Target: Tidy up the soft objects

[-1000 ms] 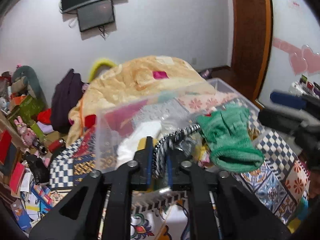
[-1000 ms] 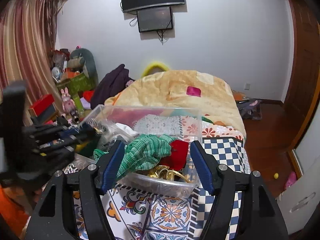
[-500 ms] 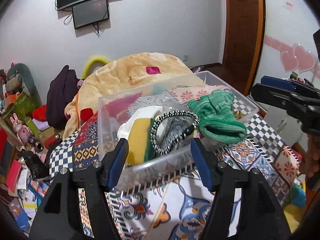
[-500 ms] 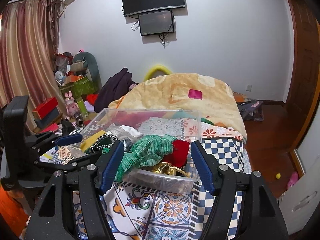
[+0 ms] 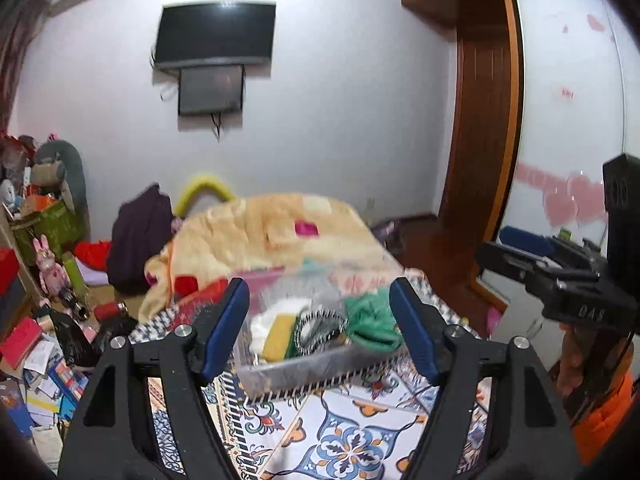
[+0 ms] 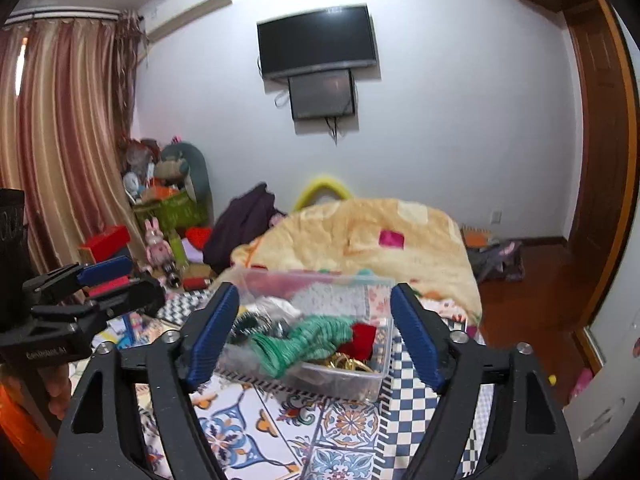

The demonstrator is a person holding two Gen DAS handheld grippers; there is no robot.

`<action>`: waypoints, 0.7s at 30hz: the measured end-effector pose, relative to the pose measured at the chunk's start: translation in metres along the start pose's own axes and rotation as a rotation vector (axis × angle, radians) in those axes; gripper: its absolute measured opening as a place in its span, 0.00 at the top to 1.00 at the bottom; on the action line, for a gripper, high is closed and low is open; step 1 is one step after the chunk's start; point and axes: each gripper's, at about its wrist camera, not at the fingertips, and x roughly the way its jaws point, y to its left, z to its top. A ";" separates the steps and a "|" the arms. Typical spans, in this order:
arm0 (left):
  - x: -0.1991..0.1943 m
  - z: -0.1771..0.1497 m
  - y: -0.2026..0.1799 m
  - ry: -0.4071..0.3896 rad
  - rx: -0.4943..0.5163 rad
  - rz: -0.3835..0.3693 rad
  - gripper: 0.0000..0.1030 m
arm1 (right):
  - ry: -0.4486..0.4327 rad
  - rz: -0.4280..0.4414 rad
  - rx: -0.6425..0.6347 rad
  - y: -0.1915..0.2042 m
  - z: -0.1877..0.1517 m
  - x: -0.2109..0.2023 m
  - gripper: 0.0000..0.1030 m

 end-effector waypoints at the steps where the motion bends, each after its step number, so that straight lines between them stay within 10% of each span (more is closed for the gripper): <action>1: -0.008 0.003 -0.002 -0.023 0.000 0.005 0.26 | -0.011 -0.001 -0.005 0.002 0.001 -0.004 0.24; 21: -0.052 0.004 -0.013 -0.156 -0.041 0.019 0.01 | -0.137 -0.008 -0.026 0.023 0.004 -0.037 0.00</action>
